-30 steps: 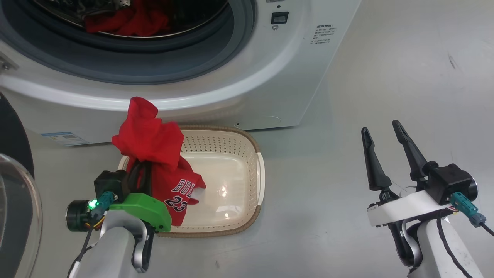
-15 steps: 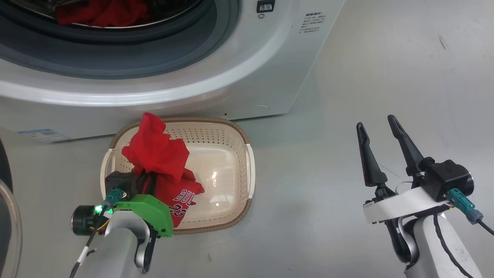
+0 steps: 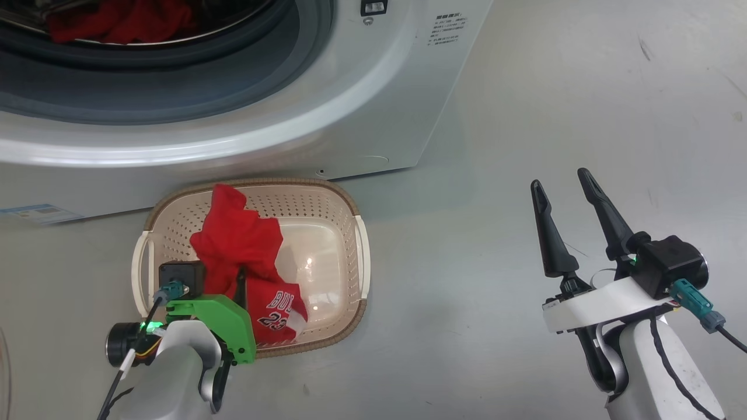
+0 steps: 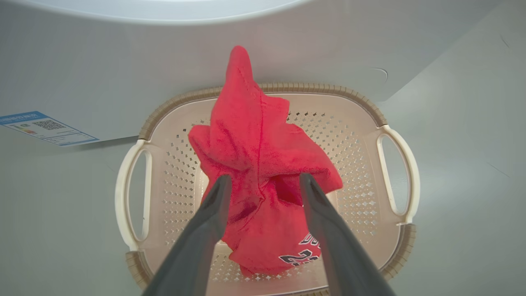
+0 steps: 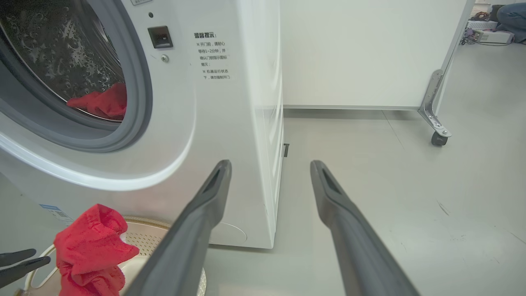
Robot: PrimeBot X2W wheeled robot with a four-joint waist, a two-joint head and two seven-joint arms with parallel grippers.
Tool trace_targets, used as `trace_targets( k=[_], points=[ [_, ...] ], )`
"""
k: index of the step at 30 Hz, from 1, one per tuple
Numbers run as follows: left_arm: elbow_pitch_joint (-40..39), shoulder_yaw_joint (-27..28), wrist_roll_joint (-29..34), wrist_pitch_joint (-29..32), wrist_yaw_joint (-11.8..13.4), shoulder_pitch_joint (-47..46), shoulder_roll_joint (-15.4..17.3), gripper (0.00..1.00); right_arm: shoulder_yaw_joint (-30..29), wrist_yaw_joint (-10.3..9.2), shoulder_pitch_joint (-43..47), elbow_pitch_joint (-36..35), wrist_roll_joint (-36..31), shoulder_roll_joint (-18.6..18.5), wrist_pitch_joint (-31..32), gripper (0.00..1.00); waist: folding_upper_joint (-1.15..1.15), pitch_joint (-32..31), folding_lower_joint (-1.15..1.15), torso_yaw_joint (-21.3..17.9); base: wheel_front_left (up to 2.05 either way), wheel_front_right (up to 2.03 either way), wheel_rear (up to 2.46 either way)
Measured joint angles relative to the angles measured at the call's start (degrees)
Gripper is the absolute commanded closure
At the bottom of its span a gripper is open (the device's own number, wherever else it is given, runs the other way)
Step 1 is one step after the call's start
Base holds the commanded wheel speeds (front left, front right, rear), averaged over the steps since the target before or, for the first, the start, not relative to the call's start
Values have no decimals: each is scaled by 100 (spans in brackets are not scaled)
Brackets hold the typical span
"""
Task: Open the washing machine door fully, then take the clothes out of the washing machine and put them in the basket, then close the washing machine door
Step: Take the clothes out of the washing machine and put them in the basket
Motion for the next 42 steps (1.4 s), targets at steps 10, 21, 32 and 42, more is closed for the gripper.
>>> trace_targets(
  k=[10,21,32,42],
  points=[
    [141,-22,-45,-299,49,-182,-3,0,-121,0,-1,18,45,7,0,0,0,-13,0,24,0,0,0],
    [-419,-38,-104,-666,49,-190,-3,0,-289,-10,63,129,43,-36,0,0,0,-324,0,266,0,0,0],
    [-1699,176,183,-681,109,-121,-4,0,-385,-29,328,248,24,-66,0,0,0,-856,0,536,0,0,0],
    [-2417,316,476,-682,209,609,127,0,-378,-73,597,326,15,-43,0,0,0,-1396,0,696,0,0,0]
  ],
)
